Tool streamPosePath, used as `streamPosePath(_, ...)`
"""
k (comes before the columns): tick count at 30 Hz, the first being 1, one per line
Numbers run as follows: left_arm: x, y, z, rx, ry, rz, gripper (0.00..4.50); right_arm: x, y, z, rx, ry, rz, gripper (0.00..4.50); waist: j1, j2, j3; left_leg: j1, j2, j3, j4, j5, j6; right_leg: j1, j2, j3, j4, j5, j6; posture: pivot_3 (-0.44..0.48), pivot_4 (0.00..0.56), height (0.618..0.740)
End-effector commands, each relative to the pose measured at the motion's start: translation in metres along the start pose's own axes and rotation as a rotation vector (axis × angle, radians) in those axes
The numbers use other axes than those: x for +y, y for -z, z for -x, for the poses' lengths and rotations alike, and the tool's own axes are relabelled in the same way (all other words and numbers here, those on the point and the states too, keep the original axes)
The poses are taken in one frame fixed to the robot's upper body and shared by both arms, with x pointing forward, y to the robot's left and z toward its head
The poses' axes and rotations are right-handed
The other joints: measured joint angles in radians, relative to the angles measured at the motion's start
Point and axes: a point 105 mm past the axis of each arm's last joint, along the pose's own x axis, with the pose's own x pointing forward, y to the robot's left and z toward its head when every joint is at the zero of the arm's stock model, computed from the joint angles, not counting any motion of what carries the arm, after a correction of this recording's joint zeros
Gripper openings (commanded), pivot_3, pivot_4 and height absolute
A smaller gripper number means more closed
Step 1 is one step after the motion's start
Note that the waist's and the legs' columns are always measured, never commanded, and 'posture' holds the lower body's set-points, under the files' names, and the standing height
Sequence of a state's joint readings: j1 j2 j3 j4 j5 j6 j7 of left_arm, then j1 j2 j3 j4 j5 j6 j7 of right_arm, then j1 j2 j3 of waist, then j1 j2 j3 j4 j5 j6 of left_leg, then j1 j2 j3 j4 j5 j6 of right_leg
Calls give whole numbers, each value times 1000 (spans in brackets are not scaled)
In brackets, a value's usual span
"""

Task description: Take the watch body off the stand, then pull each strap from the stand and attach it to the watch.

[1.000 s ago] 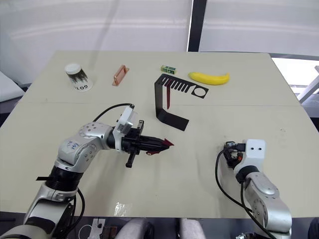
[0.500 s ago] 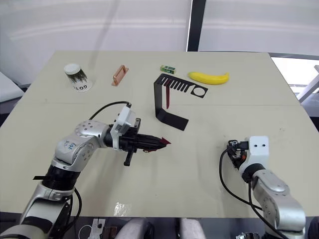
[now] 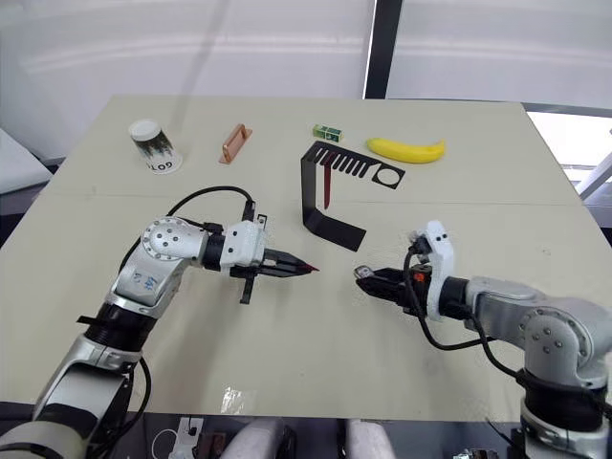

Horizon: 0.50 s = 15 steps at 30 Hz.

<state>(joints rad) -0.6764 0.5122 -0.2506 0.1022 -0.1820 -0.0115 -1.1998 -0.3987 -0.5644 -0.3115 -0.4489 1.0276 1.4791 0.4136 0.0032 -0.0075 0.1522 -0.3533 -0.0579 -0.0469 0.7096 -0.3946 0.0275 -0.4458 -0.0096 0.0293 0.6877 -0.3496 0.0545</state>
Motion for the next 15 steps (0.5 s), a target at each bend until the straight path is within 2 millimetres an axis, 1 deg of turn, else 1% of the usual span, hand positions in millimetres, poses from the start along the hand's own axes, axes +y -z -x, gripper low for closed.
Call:
streamPosePath(1, 2, -3, -3, 9, 18, -71, 0, 8, -5, -7, 27, -68, -55, 1513, -2, 0, 0, 0, 0, 0, 0, 0, 0, 0, 0, 0, 0, 0, 0, 0, 150, 740)
streamPosePath(4, -1, 0, -5, 21, 35, -90, 0, 11, -7, -12, 53, -97, -73, 1513, -4, 0, 0, 0, 0, 0, 0, 0, 0, -1, 0, 0, 1, 0, 0, 0, 150, 740)
streamPosePath(9, 0, 2, -7, 37, 38, -120, 0, 16, -4, -16, 98, -136, -82, 1513, -4, 0, 0, 0, 0, 0, 0, 0, 0, -1, 0, 0, 1, 0, 0, 0, 150, 740)
streamPosePath(15, 1, 2, -8, 48, 44, -147, 0, 18, -8, -19, 102, -170, -110, 1513, -5, 0, 0, -1, 0, 0, 0, 0, 0, -1, 0, 0, 1, 0, 0, 0, 150, 740)
